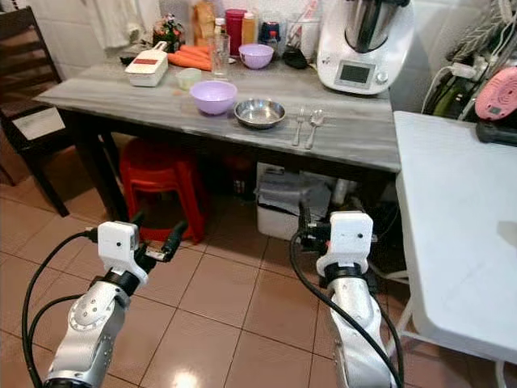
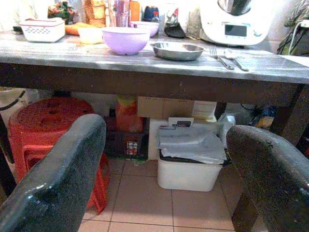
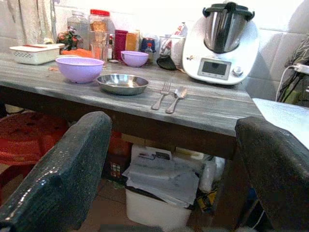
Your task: Setting the table
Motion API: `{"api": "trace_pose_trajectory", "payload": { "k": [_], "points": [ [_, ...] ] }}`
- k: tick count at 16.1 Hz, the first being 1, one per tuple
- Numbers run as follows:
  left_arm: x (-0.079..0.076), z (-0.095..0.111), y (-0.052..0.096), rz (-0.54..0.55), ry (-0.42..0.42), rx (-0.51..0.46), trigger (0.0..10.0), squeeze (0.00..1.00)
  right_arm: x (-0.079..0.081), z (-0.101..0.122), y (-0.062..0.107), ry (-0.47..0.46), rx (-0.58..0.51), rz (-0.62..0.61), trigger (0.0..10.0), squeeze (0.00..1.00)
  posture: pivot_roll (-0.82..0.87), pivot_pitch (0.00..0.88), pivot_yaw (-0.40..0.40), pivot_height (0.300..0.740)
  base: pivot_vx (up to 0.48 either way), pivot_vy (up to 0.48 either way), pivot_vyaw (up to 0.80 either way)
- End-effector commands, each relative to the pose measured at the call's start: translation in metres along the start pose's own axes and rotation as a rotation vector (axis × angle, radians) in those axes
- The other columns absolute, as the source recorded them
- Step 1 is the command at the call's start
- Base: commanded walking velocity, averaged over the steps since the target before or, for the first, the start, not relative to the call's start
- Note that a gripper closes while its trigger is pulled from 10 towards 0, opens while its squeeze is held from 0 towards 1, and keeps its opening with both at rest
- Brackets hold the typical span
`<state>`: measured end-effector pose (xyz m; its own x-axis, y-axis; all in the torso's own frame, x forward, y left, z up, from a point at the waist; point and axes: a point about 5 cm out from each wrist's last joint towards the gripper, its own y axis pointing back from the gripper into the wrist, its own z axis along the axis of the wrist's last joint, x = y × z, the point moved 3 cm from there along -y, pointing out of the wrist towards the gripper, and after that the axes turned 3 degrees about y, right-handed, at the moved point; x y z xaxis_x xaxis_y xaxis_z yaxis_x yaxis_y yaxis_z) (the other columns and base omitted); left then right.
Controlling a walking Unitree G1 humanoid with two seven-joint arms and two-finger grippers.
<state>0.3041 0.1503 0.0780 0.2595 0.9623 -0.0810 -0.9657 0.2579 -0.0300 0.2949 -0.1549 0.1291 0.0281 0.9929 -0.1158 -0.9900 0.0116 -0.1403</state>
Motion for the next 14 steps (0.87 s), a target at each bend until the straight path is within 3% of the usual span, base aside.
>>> {"api": "trace_pose_trajectory", "payload": {
  "k": [1, 14],
  "points": [
    [-0.0035, 0.0028, -0.002, -0.018, 0.004, -0.008, 10.0, 0.0, -0.0072, 0.0007, -0.0031, 0.008, -0.003, -0.018, 10.0, 0.0, 0.01, 0.0, -0.03, 0.74, 0.0, -0.48, 0.0],
    [-0.0057, 0.0032, -0.0033, -0.047, -0.002, 0.0, 10.0, 0.0, -0.008, 0.0021, -0.0105, 0.0, -0.011, -0.038, 10.0, 0.0, 0.01, 0.0, -0.024, 0.74, 0.0, -0.444, 0.0]
  ]
}}
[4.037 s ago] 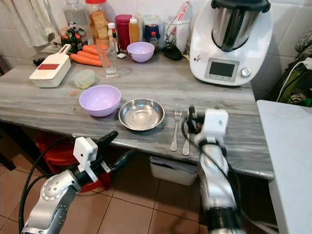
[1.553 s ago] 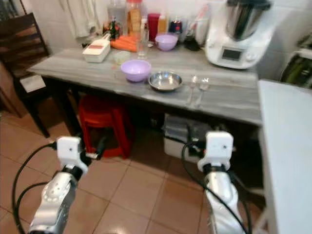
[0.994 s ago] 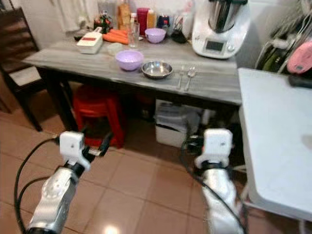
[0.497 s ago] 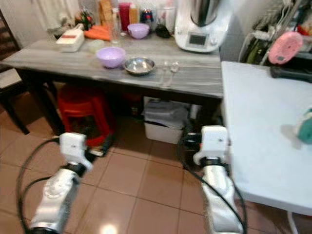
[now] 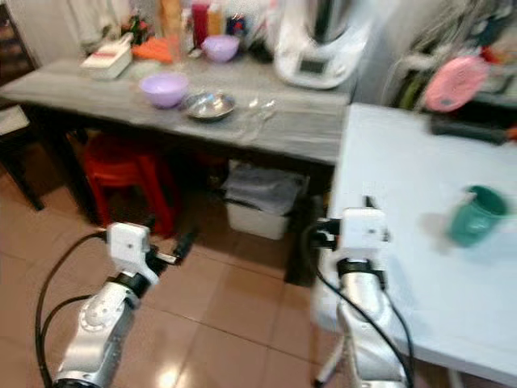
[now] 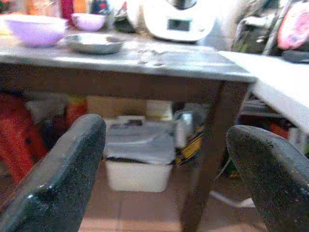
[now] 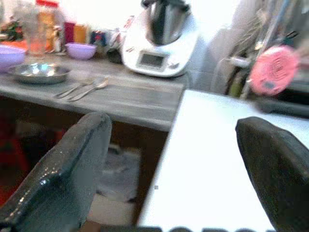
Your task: Setting the table
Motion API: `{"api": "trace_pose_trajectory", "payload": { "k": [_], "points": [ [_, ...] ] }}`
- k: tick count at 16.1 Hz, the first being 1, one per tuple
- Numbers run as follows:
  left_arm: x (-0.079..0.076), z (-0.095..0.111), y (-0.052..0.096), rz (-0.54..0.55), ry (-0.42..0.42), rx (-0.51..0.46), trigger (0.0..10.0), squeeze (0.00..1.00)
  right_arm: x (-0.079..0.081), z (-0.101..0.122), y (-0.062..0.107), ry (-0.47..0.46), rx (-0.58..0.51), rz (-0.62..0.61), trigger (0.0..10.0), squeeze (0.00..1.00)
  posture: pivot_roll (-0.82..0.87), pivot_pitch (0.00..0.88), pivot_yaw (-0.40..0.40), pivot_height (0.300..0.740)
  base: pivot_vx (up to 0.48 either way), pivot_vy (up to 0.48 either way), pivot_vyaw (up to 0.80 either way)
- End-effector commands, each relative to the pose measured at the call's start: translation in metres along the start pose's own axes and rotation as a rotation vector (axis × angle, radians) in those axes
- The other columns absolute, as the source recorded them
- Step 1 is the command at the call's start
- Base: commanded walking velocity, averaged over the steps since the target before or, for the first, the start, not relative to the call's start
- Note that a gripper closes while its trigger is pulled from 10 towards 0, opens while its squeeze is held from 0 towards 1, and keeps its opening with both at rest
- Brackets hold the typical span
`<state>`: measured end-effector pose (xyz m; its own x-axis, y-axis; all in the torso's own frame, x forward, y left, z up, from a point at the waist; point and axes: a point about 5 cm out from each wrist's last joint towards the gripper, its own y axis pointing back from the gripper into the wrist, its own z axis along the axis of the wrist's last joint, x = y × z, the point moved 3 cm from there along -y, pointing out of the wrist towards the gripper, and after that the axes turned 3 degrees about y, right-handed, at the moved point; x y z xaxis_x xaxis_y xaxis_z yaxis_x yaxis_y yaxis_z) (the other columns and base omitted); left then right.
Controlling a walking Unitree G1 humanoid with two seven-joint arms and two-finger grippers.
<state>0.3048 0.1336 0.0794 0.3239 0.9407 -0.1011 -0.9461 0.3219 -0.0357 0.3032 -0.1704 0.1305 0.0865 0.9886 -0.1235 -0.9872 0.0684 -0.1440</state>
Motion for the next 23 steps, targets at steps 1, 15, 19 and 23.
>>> {"api": "trace_pose_trajectory", "payload": {
  "k": [1, 15, 19, 23],
  "points": [
    [0.01, 0.003, 0.003, 0.019, -0.025, 0.001, 10.0, 0.0, 0.007, 0.004, -0.001, -0.017, -0.014, 0.018, 10.0, 0.0, 0.01, 0.0, -0.024, 0.74, 0.0, -0.386, 0.0],
    [0.011, 0.002, 0.001, 0.054, -0.024, 0.005, 10.0, 0.0, 0.01, 0.005, -0.008, -0.016, -0.029, 0.019, 10.0, 0.0, 0.02, 0.0, -0.025, 0.74, 0.0, -0.238, -0.3],
    [0.014, 0.003, 0.001, 0.066, -0.034, 0.003, 10.0, 0.0, 0.014, 0.012, -0.018, -0.015, -0.053, 0.04, 10.0, 0.0, 0.02, 0.0, -0.021, 0.74, 0.0, 0.0, 0.0],
    [0.007, -0.003, 0.016, -0.066, -0.044, 0.021, 10.0, 0.0, 0.032, 0.015, -0.037, -0.026, -0.042, 0.085, 10.0, 0.0, 0.04, 0.0, -0.017, 0.74, 0.0, 0.0, 0.0]
  ]
}}
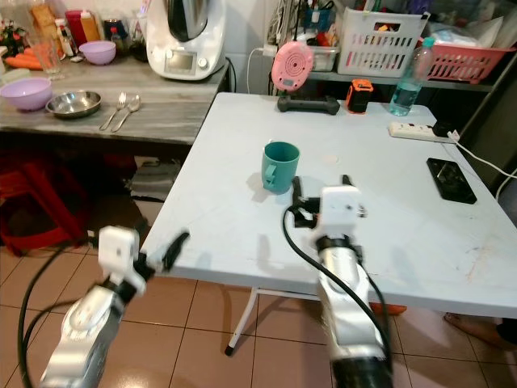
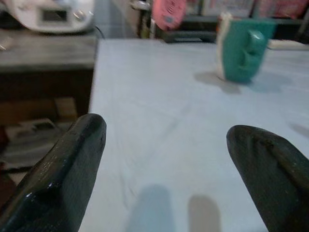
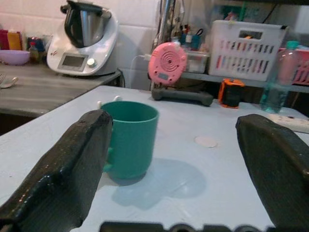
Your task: Setting the table
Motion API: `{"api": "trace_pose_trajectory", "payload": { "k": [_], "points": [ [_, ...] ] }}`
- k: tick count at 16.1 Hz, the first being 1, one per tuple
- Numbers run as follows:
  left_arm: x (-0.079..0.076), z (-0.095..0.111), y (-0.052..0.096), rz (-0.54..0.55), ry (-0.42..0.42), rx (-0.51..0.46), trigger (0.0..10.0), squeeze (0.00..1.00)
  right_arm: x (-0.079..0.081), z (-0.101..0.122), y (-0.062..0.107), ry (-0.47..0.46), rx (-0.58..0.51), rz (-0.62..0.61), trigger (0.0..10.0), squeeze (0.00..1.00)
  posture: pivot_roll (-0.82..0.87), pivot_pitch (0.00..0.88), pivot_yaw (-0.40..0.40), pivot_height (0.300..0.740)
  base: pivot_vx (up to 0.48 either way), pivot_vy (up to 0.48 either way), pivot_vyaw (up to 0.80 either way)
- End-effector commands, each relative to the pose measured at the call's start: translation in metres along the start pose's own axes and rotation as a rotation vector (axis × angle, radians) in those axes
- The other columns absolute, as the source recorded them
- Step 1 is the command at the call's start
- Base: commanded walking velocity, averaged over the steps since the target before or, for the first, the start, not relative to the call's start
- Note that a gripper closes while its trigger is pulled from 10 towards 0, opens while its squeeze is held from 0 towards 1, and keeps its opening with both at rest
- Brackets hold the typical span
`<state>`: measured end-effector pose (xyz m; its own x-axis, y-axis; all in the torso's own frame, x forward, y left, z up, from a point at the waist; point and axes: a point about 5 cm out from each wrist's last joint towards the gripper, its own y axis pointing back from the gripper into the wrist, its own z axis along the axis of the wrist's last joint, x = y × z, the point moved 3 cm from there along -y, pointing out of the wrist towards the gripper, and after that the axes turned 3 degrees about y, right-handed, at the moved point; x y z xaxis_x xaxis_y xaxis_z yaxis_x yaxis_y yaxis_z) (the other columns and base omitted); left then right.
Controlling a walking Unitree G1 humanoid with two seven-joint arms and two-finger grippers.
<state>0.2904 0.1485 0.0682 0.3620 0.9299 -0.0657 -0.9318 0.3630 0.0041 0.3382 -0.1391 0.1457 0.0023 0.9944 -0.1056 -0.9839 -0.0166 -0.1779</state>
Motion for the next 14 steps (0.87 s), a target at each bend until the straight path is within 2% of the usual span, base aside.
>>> {"api": "trace_pose_trajectory", "payload": {
  "k": [1, 6, 11, 14],
  "points": [
    [-0.002, 0.004, 0.002, -0.041, -0.024, -0.007, 10.0, 0.0, 0.004, -0.001, -0.008, 0.003, 0.016, 0.008, 10.0, 0.0, 0.05, 0.0, -0.017, 0.74, 0.0, 0.0, 0.0],
    [-0.003, 0.003, 0.012, -0.076, -0.024, 0.01, 10.0, 0.0, 0.02, -0.009, -0.025, -0.012, 0.091, 0.042, 10.0, 0.0, 0.05, 0.003, -0.012, 0.74, 0.0, 0.0, 0.0],
    [-0.017, 0.011, 0.018, -0.214, 0.025, -0.035, 10.0, 0.0, 0.041, -0.022, -0.045, -0.03, 0.191, 0.085, 10.0, 0.0, 0.06, 0.037, -0.011, 0.74, 0.0, 0.0, 0.0],
    [-0.019, 0.014, 0.018, -0.234, 0.014, -0.038, 10.0, 0.0, 0.047, -0.019, -0.057, -0.044, 0.205, 0.097, 10.0, 0.0, 0.08, 0.033, -0.016, 0.74, 0.0, 0.0, 0.0]
  ]
}}
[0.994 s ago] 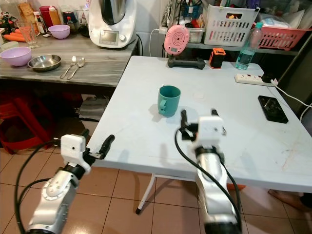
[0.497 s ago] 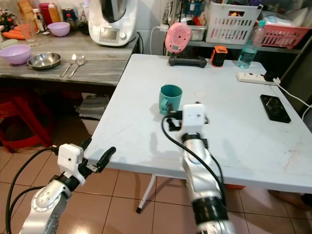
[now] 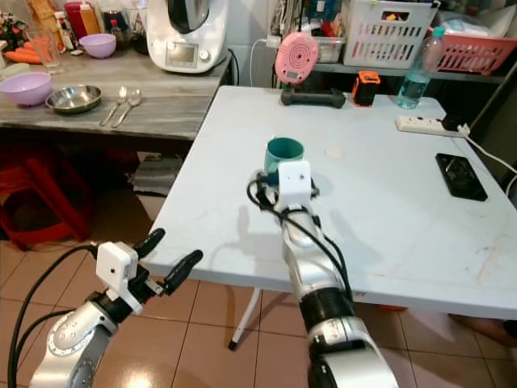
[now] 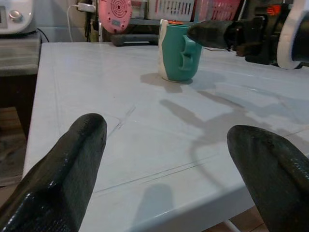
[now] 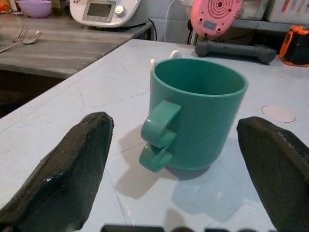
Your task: Setting the table
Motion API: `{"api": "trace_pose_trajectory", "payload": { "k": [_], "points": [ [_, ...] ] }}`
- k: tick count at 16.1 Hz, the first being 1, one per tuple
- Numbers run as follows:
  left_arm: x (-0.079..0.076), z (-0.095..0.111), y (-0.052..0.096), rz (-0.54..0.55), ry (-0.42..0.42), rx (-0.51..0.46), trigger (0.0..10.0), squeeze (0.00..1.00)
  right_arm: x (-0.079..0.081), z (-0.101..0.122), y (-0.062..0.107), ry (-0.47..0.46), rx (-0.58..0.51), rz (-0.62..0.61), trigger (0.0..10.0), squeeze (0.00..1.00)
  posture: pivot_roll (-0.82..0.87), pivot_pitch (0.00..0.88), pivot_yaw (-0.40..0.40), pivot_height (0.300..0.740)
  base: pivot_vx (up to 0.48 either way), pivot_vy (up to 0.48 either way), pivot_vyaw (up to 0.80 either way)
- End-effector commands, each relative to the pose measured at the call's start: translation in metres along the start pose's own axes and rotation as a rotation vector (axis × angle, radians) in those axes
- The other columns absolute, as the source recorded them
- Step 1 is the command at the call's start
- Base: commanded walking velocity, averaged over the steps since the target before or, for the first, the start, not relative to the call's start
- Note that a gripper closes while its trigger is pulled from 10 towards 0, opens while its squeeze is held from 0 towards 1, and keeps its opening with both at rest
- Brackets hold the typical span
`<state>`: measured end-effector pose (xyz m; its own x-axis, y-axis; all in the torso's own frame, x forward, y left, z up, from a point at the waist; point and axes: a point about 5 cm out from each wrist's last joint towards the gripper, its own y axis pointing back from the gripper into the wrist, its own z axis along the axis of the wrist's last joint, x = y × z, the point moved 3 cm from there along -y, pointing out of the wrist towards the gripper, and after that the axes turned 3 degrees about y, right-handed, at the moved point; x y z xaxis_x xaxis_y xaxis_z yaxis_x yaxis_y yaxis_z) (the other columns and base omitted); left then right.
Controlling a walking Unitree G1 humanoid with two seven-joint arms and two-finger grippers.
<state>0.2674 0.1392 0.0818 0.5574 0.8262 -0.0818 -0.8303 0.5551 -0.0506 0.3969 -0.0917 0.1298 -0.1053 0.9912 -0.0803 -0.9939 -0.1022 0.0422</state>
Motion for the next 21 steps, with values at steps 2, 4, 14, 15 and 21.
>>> {"api": "trace_pose_trajectory", "payload": {
  "k": [2, 4, 14, 15, 21],
  "points": [
    [-0.001, 0.004, -0.001, -0.009, -0.01, -0.003, 10.0, 0.0, -0.002, 0.005, -0.007, -0.017, 0.005, -0.012, 10.0, 0.0, 0.09, 0.031, -0.019, 0.74, 0.0, 0.0, 0.0],
    [-0.005, 0.006, 0.0, -0.015, -0.007, -0.003, 10.0, 0.0, -0.006, 0.005, -0.013, -0.018, 0.025, -0.03, 10.0, 0.0, 0.1, 0.031, -0.021, 0.74, 0.0, 0.0, 0.0],
    [-0.005, 0.008, 0.005, -0.022, -0.015, 0.009, 10.0, 0.0, -0.045, -0.011, -0.012, -0.009, 0.076, -0.163, 10.0, 0.0, 0.12, 0.035, -0.008, 0.74, 0.0, 0.0, 0.0],
    [-0.004, 0.008, 0.005, -0.019, -0.014, 0.011, 10.0, 0.0, -0.046, -0.014, -0.011, -0.005, 0.077, -0.165, 10.0, 0.0, 0.12, 0.034, -0.007, 0.74, 0.0, 0.0, 0.0],
    [0.006, 0.002, 0.001, 0.036, -0.018, 0.024, 10.0, 0.0, -0.033, -0.004, -0.017, 0.029, 0.062, -0.089, 10.0, 0.0, 0.13, 0.028, -0.008, 0.74, 0.0, 0.0, 0.0]
  ]
}}
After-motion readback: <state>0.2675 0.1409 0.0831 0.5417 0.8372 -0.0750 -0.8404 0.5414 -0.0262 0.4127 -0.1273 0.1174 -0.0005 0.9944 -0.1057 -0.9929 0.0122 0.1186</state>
